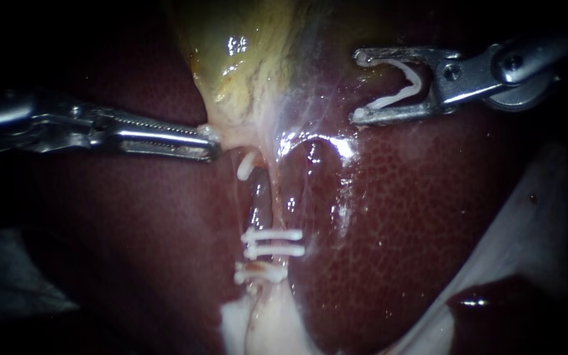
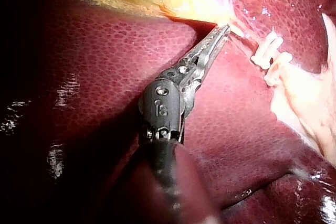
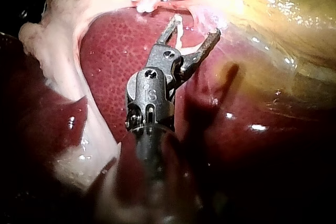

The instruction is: Clipping third clip right tube

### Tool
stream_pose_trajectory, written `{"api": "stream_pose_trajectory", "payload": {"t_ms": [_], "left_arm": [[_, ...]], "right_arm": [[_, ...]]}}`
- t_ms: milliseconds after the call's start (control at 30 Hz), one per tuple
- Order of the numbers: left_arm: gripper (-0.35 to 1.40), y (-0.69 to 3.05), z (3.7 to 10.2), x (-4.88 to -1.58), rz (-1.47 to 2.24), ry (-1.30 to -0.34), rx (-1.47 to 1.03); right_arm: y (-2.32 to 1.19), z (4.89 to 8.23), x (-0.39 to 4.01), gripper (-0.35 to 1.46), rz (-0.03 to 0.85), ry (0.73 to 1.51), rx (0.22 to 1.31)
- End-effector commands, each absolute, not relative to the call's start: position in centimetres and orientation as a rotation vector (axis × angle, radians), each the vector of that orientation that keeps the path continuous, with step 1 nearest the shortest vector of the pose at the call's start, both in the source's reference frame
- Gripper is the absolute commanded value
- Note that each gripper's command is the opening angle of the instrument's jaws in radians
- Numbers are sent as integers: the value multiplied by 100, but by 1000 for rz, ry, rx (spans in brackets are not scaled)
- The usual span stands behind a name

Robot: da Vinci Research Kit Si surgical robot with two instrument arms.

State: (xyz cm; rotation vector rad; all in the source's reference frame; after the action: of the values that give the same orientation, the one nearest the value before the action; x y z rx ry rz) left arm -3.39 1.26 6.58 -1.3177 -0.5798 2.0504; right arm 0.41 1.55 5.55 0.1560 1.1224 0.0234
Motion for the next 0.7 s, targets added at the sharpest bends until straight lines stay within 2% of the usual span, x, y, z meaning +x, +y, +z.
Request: {"api": "stream_pose_trajectory", "payload": {"t_ms": [33, 167, 467, 700], "left_arm": [[-35, 127, 656, -338, 2050, -581, -1317], [-35, 136, 643, -328, 2046, -598, -1319], [-35, 157, 602, -290, 2014, -566, -1323], [-35, 155, 600, -291, 2011, -564, -1324]], "right_arm": [[155, 555, 41, 50, 23, 1122, 156], [155, 555, 39, 50, 23, 1123, 157], [157, 553, 38, 50, 23, 1124, 160], [156, 553, 39, 50, 15, 1135, 173]]}}
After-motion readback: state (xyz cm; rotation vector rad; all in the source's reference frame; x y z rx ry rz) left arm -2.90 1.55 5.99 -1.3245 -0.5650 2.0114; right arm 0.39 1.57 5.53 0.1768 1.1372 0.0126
